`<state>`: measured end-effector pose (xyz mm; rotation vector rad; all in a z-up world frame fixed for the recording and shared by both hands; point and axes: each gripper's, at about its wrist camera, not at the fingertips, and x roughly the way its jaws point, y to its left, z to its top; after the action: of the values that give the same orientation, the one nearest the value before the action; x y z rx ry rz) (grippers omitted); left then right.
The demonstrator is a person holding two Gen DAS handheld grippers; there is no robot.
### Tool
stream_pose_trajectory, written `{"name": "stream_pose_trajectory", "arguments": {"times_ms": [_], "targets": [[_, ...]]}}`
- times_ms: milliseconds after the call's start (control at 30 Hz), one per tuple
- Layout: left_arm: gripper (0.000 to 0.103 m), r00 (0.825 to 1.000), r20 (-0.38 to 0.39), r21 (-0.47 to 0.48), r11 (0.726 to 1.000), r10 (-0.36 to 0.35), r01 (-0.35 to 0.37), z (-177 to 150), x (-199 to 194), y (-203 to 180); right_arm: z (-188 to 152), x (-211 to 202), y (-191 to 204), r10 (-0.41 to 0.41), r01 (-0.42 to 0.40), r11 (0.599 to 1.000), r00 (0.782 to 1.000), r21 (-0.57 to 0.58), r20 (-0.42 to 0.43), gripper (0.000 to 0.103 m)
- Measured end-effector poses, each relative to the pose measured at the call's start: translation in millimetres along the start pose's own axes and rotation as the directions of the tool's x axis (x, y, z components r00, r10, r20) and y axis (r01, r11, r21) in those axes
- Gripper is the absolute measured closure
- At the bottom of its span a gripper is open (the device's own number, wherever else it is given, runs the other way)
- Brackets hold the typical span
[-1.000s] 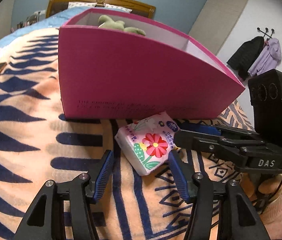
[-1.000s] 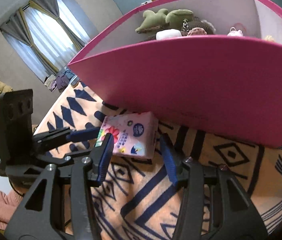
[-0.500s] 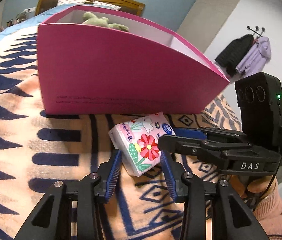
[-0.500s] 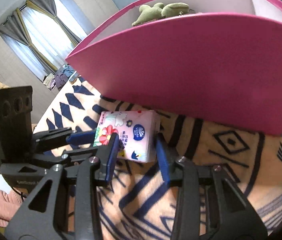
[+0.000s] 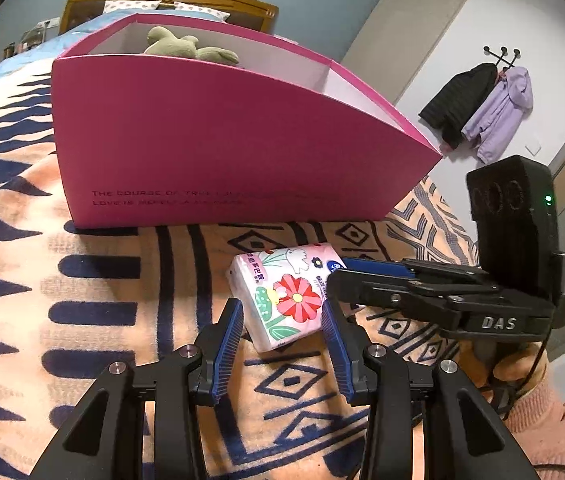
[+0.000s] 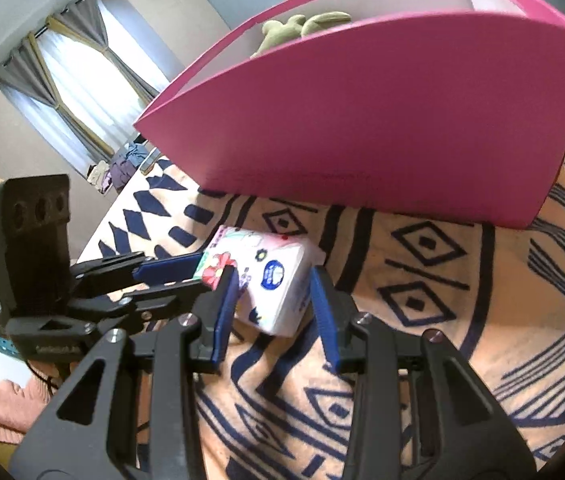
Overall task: Organize objects
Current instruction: 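Close both grippers on the pink floral tissue packet, then lift the pink floral packet up toward the box rim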
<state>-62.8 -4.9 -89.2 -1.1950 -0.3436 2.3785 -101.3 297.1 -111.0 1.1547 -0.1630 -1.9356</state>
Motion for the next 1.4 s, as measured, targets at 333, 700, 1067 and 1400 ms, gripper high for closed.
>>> {"name": "stream_pose_trajectory", "arguments": {"times_ms": [333,700,1067,1400], "targets": [[0.069,1.0,0.009,0.025,1.0,-0.007,0.007,2.7,-5.0,-10.0,-4.0,-6.8,1.8,-0.011,0.011,1.0,1.0,-0.007,0.008,0.063],[0.069,0.999,0.031,0.064,0.998,-0.02,0.018,6.8,-13.2,-25.6,-10.1,-32.6,8.6,-0.033,0.035,0.999,0.998,-0.034,0.057,0.063],[0.069,0.997,0.068,0.116,0.993,-0.027,0.019,6.8,-29.4,-37.0,-11.0,-51.3,14.2,-0.044,0.05,0.997,0.993,-0.052,0.108,0.063],[0.069,0.996,0.088,0.14,0.99,-0.027,0.014,13.1,-36.7,-50.0,-7.4,-62.6,21.3,-0.047,0.059,0.996,0.988,-0.074,0.145,0.063]]}}
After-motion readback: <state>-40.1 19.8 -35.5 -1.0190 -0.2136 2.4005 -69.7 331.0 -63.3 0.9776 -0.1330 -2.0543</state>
